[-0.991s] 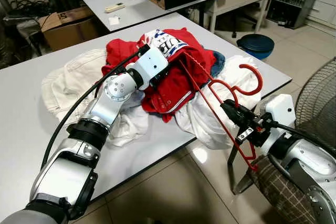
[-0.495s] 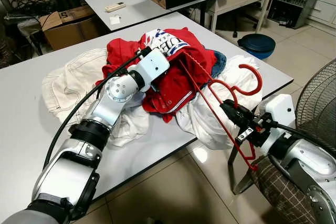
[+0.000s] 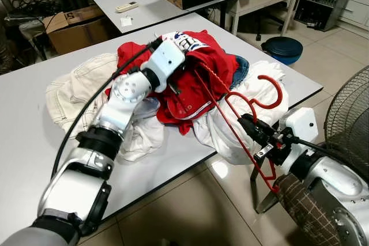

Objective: Hang hanger

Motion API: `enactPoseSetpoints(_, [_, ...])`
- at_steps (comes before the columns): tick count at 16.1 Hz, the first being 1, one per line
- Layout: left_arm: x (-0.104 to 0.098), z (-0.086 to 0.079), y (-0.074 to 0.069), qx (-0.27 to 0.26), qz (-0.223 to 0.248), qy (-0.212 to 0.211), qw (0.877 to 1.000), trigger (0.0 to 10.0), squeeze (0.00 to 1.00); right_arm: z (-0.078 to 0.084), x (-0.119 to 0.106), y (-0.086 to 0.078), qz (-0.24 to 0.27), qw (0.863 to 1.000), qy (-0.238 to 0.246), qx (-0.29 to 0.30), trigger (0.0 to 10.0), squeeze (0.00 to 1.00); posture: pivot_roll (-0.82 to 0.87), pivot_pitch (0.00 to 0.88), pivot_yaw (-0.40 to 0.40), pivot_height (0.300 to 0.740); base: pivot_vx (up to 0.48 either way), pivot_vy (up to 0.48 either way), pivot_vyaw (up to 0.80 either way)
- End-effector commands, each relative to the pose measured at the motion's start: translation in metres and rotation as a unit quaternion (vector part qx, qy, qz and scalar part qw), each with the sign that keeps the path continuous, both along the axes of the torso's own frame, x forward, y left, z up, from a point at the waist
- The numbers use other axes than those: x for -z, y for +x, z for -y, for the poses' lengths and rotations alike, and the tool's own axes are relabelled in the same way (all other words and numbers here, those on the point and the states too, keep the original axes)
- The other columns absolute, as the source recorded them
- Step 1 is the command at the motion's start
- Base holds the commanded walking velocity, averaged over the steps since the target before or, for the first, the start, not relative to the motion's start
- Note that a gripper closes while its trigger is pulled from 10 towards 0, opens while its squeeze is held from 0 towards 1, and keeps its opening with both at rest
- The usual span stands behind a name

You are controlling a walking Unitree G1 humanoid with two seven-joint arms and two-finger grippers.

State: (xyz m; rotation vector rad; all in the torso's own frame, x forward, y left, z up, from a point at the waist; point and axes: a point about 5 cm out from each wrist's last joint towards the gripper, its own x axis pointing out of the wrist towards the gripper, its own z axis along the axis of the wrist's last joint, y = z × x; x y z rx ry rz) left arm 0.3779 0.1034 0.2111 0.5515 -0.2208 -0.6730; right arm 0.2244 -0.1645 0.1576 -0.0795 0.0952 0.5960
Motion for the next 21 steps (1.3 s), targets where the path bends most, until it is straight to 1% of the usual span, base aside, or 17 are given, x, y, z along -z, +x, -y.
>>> enactPoseSetpoints(1, [-0.018, -0.002, 0.002, 0.005, 0.018, -0.009, 1.0, 0.0, 0.0, -0.005, 0.0, -0.001, -0.001, 1.0, 0.001, 0.003, 10.0, 0.0, -0.04, 0.0, 0.123, 0.74, 0.0, 0.0, 0.0])
enactPoseSetpoints(2, [-0.027, -0.002, 0.001, 0.011, 0.024, -0.01, 1.0, 0.0, 0.0, -0.012, 0.002, 0.0, -0.005, 1.0, 0.016, 0.015, 10.0, 0.0, -0.03, 0.0, 0.127, 0.74, 0.0, 0.0, 0.0])
enactPoseSetpoints(3, [-0.03, -0.001, 0.001, 0.014, 0.027, -0.011, 0.999, 0.0, 0.0, -0.016, 0.003, 0.001, -0.008, 0.999, 0.026, 0.021, 10.0, 0.0, -0.03, 0.0, 0.127, 0.74, 0.0, 0.0, 0.0])
enactPoseSetpoints(4, [-0.037, 0.001, 0.0, 0.019, 0.034, -0.011, 0.999, 0.0, 0.0, -0.026, 0.005, 0.002, -0.013, 0.998, 0.047, 0.033, 10.0, 0.0, -0.01, 0.0, 0.131, 0.74, 0.0, 0.0, 0.0])
enactPoseSetpoints(6, [-0.042, 0.002, -0.005, 0.03, 0.039, -0.007, 0.999, 0.0, 0.0, -0.038, 0.007, 0.003, -0.017, 0.994, 0.085, 0.06, 10.0, 0.0, 0.0, 0.0, 0.141, 0.74, 0.0, 0.0, 0.0])
enactPoseSetpoints(7, [-0.044, 0.004, -0.007, 0.039, 0.038, -0.005, 0.998, 0.0, 0.0, -0.045, 0.008, 0.005, -0.025, 0.988, 0.13, 0.083, 10.0, 0.0, 0.01, 0.0, 0.145, 0.74, 0.0, 0.0, 0.0])
enactPoseSetpoints(8, [-0.044, 0.006, -0.01, 0.046, 0.036, -0.003, 0.998, 0.0, 0.0, -0.051, 0.009, 0.005, -0.041, 0.981, 0.164, 0.093, 10.0, 0.0, 0.01, 0.0, 0.147, 0.74, 0.0, 0.0, 0.0])
enactPoseSetpoints(9, [-0.044, 0.007, -0.011, 0.051, 0.035, 0.001, 0.998, 0.0, 0.0, -0.053, 0.01, 0.006, -0.047, 0.979, 0.175, 0.096, 10.0, 0.0, 0.02, 0.0, 0.147, 0.74, 0.0, 0.0, 0.0])
enactPoseSetpoints(10, [-0.045, 0.007, -0.014, 0.06, 0.035, 0.006, 0.998, 0.0, 0.0, -0.059, 0.012, 0.008, -0.065, 0.972, 0.205, 0.095, 10.0, 0.0, 0.02, 0.0, 0.147, 0.74, 0.0, 0.0, 0.0])
enactPoseSetpoints(11, [-0.045, 0.01, -0.017, 0.079, 0.039, 0.018, 0.996, 0.0, 0.0, -0.065, 0.012, 0.01, -0.092, 0.961, 0.245, 0.087, 10.0, 0.0, 0.01, 0.0, 0.146, 0.74, 0.0, 0.0, 0.0])
enactPoseSetpoints(12, [-0.044, 0.012, -0.02, 0.091, 0.039, 0.021, 0.995, 0.0, 0.0, -0.067, 0.013, 0.011, -0.107, 0.956, 0.26, 0.081, 10.0, 0.0, 0.01, 0.0, 0.142, 0.74, 0.0, 0.0, 0.0])
enactPoseSetpoints(15, [-0.042, 0.018, -0.024, 0.104, 0.037, 0.015, 0.994, 0.0, 0.0, -0.072, 0.014, 0.009, -0.132, 0.951, 0.276, 0.036, 10.0, 0.0, 0.0, 0.0, 0.133, 0.74, 0.0, 0.0, 0.0])
enactPoseSetpoints(16, [-0.043, 0.021, -0.025, 0.107, 0.036, 0.008, 0.994, 0.0, 0.0, -0.074, 0.016, 0.006, -0.15, 0.951, 0.269, 0.004, 10.0, 0.0, -0.01, 0.0, 0.13, 0.74, 0.0, 0.0, 0.0])
enactPoseSetpoints(17, [-0.042, 0.024, -0.026, 0.112, 0.034, 0.005, 0.993, 0.0, 0.0, -0.076, 0.018, 0.004, -0.161, 0.952, 0.26, -0.01, 10.0, 0.0, -0.02, 0.0, 0.128, 0.74, 0.0, 0.0, 0.0])
enactPoseSetpoints(18, [-0.042, 0.026, -0.027, 0.121, 0.032, 0.004, 0.992, 0.0, 0.0, -0.075, 0.018, 0.006, -0.16, 0.953, 0.259, -0.006, 10.0, 0.0, -0.02, 0.0, 0.124, 0.74, 0.0, 0.0, 0.0])
enactPoseSetpoints(19, [-0.041, 0.028, -0.029, 0.128, 0.029, 0.001, 0.991, 0.0, 0.0, -0.07, 0.017, 0.011, -0.157, 0.952, 0.264, 0.005, 10.0, 0.0, -0.03, 0.0, 0.119, 0.74, 0.0, 0.0, 0.0])
enactPoseSetpoints(21, [-0.04, 0.026, -0.027, 0.114, 0.032, -0.003, 0.993, 0.0, 0.0, -0.064, 0.016, 0.014, -0.156, 0.949, 0.273, 0.019, 10.0, 0.0, -0.03, 0.0, 0.113, 0.74, 0.0, 0.0, 0.0])
